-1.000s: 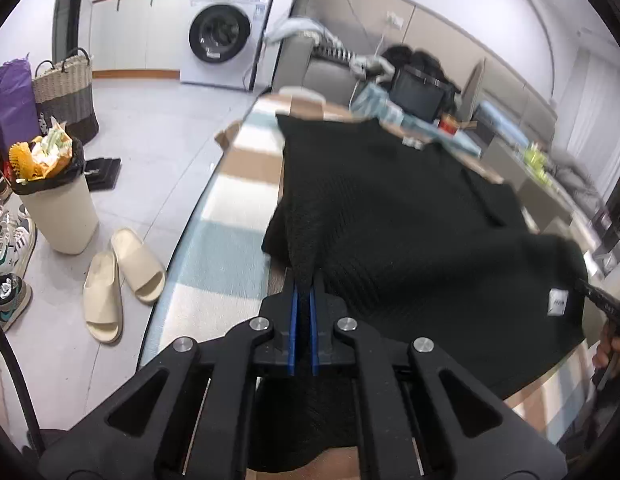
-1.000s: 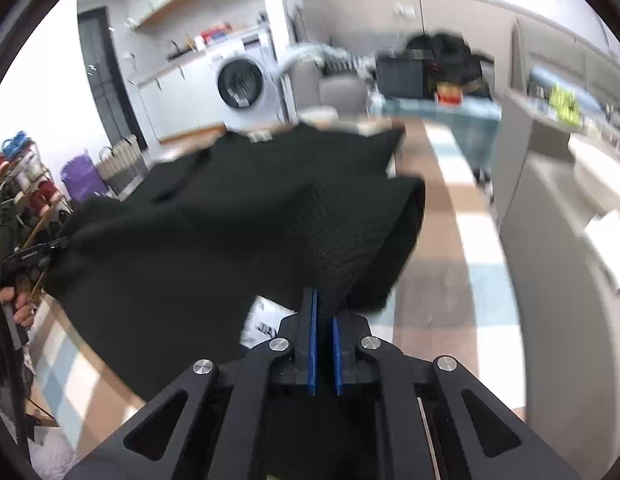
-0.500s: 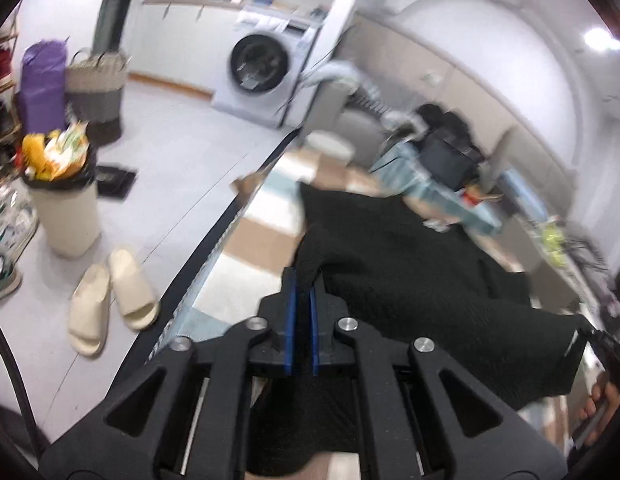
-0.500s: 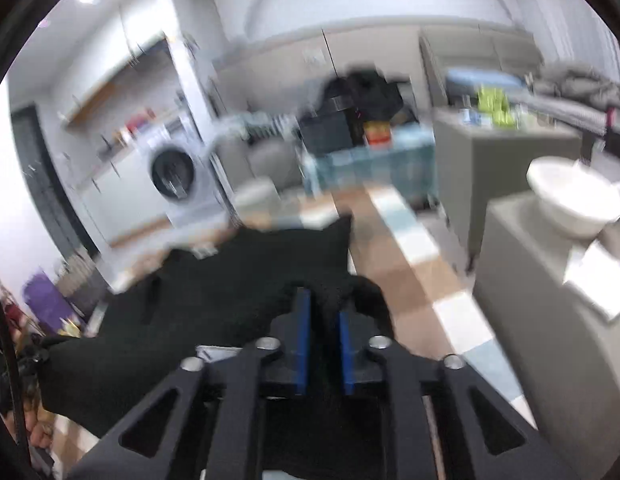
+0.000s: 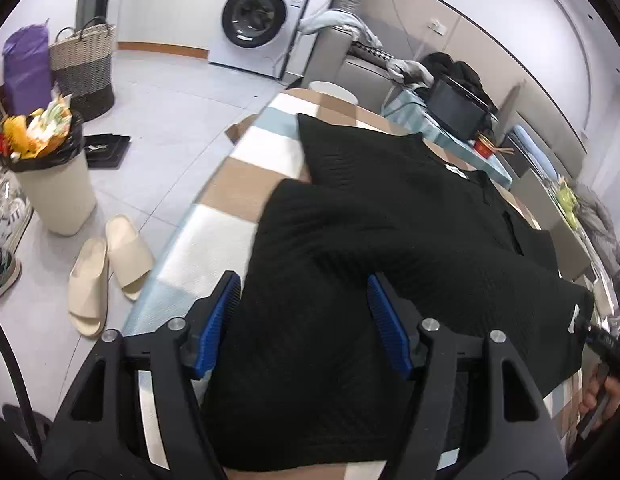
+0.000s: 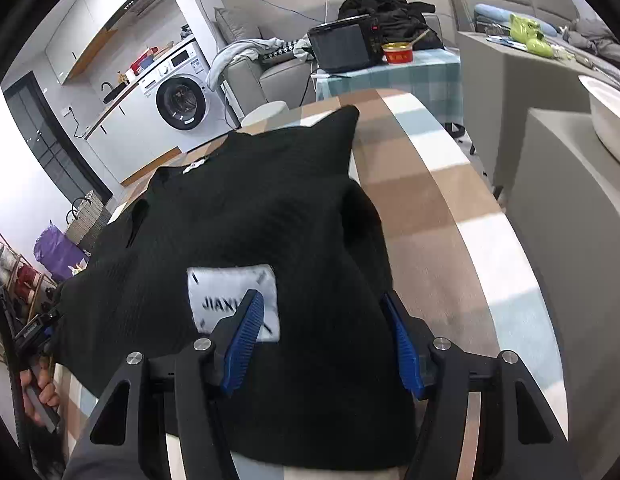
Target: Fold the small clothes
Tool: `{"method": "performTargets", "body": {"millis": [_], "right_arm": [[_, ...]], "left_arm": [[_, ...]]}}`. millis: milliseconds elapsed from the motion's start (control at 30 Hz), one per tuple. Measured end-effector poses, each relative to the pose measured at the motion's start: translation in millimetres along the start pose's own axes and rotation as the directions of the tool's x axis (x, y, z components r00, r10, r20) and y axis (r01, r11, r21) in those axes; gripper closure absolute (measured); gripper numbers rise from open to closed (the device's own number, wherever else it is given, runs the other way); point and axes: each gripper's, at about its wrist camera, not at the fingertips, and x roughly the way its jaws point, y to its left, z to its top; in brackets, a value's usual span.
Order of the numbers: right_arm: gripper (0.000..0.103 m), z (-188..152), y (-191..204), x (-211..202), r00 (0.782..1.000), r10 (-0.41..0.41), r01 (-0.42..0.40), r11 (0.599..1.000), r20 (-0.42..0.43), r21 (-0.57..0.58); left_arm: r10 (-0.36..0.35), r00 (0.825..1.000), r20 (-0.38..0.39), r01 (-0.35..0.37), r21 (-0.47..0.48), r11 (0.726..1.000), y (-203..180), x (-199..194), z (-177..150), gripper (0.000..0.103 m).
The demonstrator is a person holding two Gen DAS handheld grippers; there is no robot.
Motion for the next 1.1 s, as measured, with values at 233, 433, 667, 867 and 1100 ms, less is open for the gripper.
{"method": "performTargets", "body": {"millis": [233, 433, 667, 867, 1100], "right_arm": [[0.081, 5.2, 19.6, 14.6, 0.999, 0.040, -0.041, 0.999, -0.022, -0.035], [0.090, -5.6, 28.4, 14.5, 0.998, 0.039, -0.043, 0.996, -0.051, -0.081], [0.090, -31.4, 29.8, -8.4, 0.997, 0.047, -0.051, 0.996, -0.068, -0.071], [0.090, -74.3, 26.8, -52.0, 0.995, 0.041, -0.046, 0.997, -0.087, -0.055], [0.085, -110.5, 19.2, -86.9, 0.998, 0.034, -0.034, 0.999, -0.050, -0.002]], "left_arm": [[-0.023, 0.999, -0.036, 0.027, 0.100, 0.995, -29.2, 16.7, 3.7, 0.087], [-0.015, 0.999, -0.033, 0.019, 0.138, 0.990, -34.7, 11.1, -2.2, 0.089], [-0.010, 0.999, -0.031, 0.014, 0.158, 0.987, -19.2, -20.3, -22.0, 0.089], [-0.003, 1.000, -0.025, 0.006, 0.154, 0.988, 1.8, -73.1, -62.5, 0.090], [-0.007, 1.000, -0.010, 0.008, 0.147, 0.989, 18.8, -110.9, -97.9, 0.089]]}}
